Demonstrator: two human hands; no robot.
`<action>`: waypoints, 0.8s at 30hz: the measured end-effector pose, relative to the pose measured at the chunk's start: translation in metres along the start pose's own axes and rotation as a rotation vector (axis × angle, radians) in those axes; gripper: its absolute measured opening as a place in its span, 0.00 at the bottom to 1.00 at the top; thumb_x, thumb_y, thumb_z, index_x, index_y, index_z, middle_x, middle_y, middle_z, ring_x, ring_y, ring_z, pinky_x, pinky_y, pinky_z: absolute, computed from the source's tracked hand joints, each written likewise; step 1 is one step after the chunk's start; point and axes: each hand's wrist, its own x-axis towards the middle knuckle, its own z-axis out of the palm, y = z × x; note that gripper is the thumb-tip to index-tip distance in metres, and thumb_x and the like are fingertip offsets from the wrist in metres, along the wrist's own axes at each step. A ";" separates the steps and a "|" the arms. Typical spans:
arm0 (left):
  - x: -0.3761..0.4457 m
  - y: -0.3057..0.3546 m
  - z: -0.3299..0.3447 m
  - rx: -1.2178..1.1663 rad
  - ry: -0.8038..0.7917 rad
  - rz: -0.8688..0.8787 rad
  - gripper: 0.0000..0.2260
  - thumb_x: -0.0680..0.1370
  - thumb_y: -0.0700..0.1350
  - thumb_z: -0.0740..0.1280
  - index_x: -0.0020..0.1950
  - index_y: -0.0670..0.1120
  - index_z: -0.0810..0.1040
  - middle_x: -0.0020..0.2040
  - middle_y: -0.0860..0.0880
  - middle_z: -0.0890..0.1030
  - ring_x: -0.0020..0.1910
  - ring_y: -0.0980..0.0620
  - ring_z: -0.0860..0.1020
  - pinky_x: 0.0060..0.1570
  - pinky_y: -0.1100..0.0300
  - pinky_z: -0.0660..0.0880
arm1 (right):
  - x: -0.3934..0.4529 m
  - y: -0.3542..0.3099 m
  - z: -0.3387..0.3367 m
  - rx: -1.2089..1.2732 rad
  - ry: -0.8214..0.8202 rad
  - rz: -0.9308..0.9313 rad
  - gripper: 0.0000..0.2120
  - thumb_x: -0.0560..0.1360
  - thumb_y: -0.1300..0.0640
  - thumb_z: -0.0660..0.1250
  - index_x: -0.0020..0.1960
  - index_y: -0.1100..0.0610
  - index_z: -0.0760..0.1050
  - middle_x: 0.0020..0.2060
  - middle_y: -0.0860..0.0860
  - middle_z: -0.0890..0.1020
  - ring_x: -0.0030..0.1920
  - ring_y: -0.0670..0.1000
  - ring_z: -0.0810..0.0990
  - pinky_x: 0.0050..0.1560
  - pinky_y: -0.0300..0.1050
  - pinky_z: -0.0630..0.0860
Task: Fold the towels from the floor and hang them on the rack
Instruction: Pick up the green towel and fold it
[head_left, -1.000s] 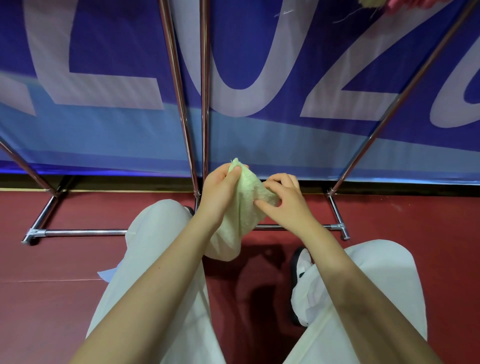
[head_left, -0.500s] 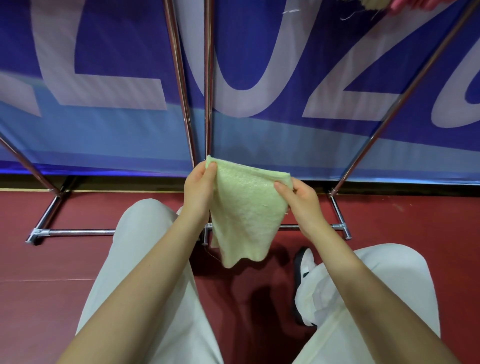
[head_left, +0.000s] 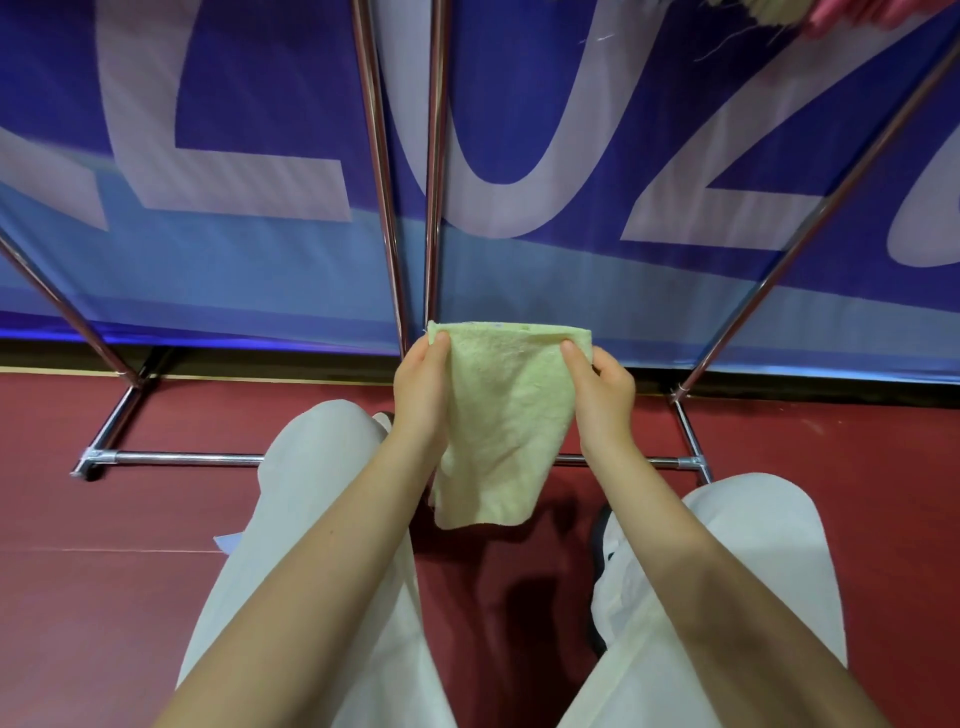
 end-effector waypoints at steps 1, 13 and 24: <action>0.000 0.000 0.002 -0.043 -0.003 -0.030 0.09 0.76 0.51 0.63 0.43 0.52 0.82 0.49 0.47 0.82 0.51 0.47 0.79 0.56 0.50 0.75 | 0.002 0.002 0.002 0.011 0.015 0.020 0.11 0.76 0.57 0.68 0.38 0.63 0.74 0.32 0.52 0.72 0.34 0.48 0.69 0.35 0.41 0.67; -0.010 -0.007 0.028 -0.204 0.030 -0.227 0.08 0.80 0.42 0.61 0.48 0.46 0.80 0.43 0.48 0.83 0.42 0.51 0.81 0.44 0.57 0.78 | 0.006 0.014 0.029 -0.057 0.121 0.095 0.13 0.72 0.56 0.70 0.35 0.60 0.69 0.31 0.51 0.69 0.34 0.49 0.66 0.36 0.43 0.65; -0.018 -0.012 0.033 -0.128 -0.092 -0.074 0.11 0.81 0.41 0.58 0.52 0.46 0.80 0.42 0.49 0.84 0.39 0.55 0.82 0.39 0.61 0.77 | -0.004 0.011 0.038 -0.156 0.006 -0.013 0.14 0.73 0.55 0.69 0.36 0.60 0.67 0.30 0.50 0.70 0.32 0.48 0.67 0.35 0.44 0.65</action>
